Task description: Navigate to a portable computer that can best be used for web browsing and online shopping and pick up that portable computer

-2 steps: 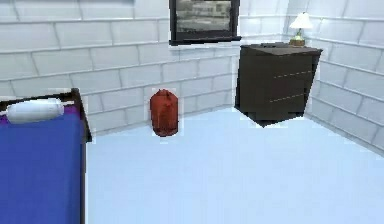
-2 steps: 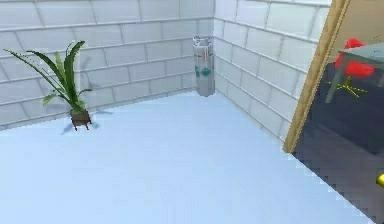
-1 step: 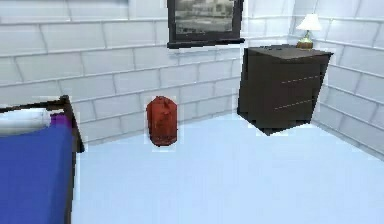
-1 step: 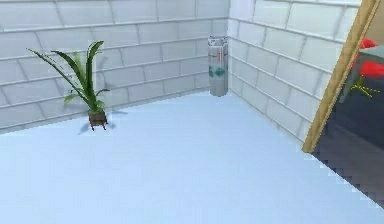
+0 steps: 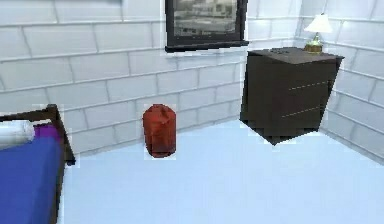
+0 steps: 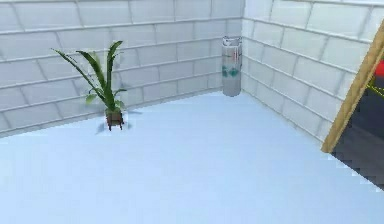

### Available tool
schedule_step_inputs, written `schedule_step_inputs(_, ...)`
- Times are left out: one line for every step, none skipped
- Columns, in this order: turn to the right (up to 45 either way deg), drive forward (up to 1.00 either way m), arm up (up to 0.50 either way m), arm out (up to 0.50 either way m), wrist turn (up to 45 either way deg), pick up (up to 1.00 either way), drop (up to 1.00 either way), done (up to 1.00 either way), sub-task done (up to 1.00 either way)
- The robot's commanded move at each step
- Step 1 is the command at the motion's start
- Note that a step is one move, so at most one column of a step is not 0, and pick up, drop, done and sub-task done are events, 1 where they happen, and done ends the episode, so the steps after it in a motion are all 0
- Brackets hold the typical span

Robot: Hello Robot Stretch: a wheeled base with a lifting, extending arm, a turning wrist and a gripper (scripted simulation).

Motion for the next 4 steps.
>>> schedule_step_inputs(-15.0, 0.00, 0.00, 0.00, 0.0, 0.00, 0.00, 0.00, 0.00)
schedule_step_inputs(0.0, 1.00, 0.00, 0.00, 0.0, 0.00, 0.00, 0.00, 0.00)
schedule_step_inputs(-6.0, 0.00, 0.00, 0.00, 0.0, 0.00, 0.00, 0.00, 0.00)
schedule_step_inputs(0.0, 0.10, 0.00, 0.00, 0.0, 0.00, 0.00, 0.00, 0.00)
